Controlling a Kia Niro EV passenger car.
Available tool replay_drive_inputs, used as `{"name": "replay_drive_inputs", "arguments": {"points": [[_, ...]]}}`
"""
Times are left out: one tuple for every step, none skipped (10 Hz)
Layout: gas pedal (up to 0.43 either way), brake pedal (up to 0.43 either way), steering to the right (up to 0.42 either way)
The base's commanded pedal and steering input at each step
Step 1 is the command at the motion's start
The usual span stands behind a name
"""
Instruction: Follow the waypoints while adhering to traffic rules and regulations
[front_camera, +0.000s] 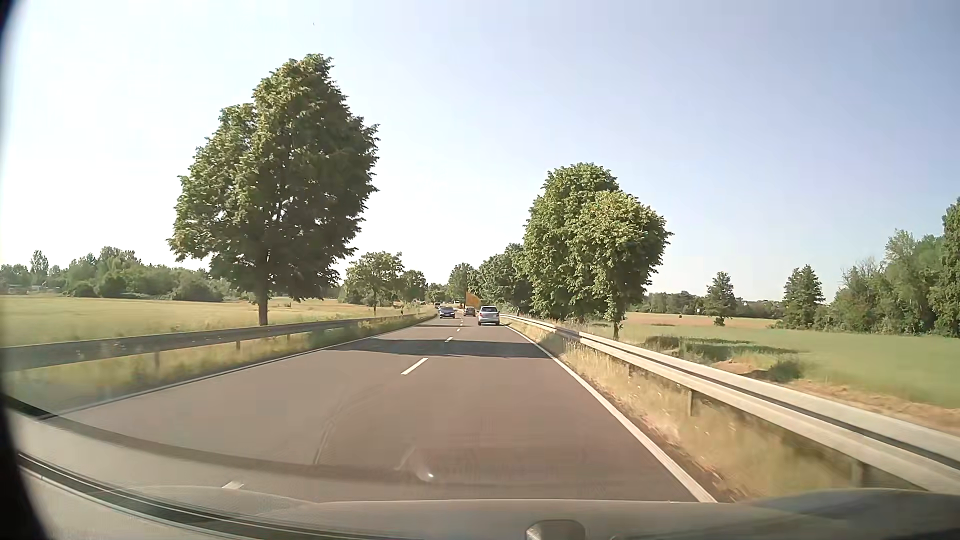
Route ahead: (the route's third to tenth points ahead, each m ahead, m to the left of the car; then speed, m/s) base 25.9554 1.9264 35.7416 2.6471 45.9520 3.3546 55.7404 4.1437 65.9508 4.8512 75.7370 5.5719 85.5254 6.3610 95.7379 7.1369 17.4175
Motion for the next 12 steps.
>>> {"name": "replay_drive_inputs", "arguments": {"points": [[0.008,0.018,-0.004],[0.008,0.018,-0.004],[0.008,0.018,-0.004],[0.008,0.018,-0.004],[0.008,0.018,-0.004],[0.000,0.018,-0.004],[0.000,0.018,-0.004],[0.000,0.018,-0.004],[0.000,0.018,-0.005],[0.000,0.018,-0.006],[0.000,0.018,-0.006],[0.000,0.018,-0.006]]}}
